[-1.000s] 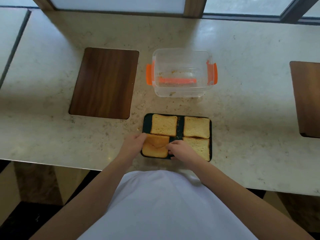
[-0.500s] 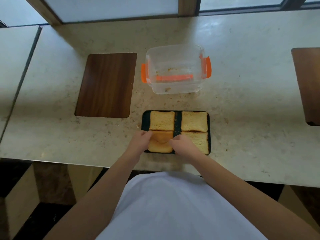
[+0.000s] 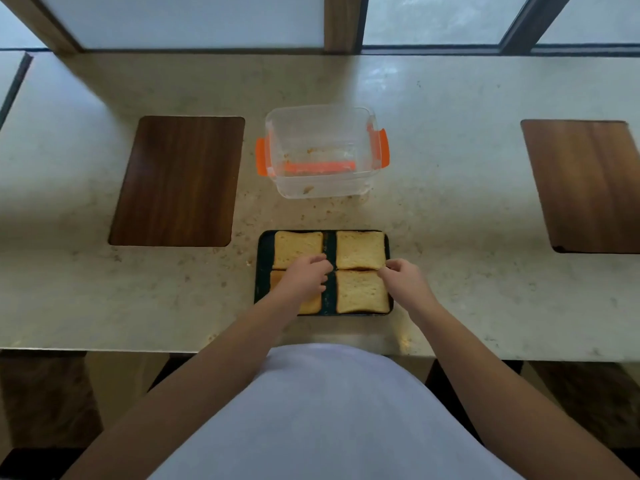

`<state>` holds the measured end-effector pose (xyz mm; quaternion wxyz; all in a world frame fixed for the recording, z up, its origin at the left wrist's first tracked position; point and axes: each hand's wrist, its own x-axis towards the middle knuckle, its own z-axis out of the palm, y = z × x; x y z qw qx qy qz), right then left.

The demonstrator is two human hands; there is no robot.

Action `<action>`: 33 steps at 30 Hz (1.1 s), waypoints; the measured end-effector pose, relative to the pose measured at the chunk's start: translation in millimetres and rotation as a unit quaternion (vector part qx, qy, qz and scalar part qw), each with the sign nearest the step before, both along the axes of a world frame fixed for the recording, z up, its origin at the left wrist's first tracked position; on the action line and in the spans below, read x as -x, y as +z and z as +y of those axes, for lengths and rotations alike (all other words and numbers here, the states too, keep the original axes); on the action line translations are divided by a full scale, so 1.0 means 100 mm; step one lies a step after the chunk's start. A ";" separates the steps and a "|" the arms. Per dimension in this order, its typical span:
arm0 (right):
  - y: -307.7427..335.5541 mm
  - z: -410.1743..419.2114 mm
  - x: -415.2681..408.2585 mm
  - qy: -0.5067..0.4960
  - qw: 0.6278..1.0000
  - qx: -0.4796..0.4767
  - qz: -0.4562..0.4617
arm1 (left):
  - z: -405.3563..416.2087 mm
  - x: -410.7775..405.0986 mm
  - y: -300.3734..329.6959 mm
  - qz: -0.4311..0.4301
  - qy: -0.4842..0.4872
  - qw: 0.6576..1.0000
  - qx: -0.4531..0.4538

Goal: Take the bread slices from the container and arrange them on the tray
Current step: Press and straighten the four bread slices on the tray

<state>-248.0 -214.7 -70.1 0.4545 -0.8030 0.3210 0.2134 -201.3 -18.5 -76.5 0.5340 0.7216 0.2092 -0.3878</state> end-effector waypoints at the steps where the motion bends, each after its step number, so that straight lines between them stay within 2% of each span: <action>1: 0.00 -0.01 -0.03 0.008 1.000 0.002 0.007 | -0.06 -0.03 0.01 -0.001 -0.004 1.000 0.001; 6: -0.03 -0.02 -0.11 0.001 0.999 -0.030 0.037 | -0.25 -0.11 0.05 -0.044 -0.052 0.996 -0.052; 14: -0.05 -0.04 -0.18 -0.039 0.994 -0.087 0.049 | -0.35 -0.17 0.02 -0.023 -0.069 0.995 -0.069; 21: -0.07 0.03 -0.20 -0.037 0.993 -0.100 0.047 | -0.30 -0.23 0.06 -0.024 -0.096 0.990 -0.103; 33: -0.07 -0.02 -0.09 -0.051 0.994 -0.086 0.032 | -0.20 -0.15 0.05 -0.017 -0.090 0.991 -0.096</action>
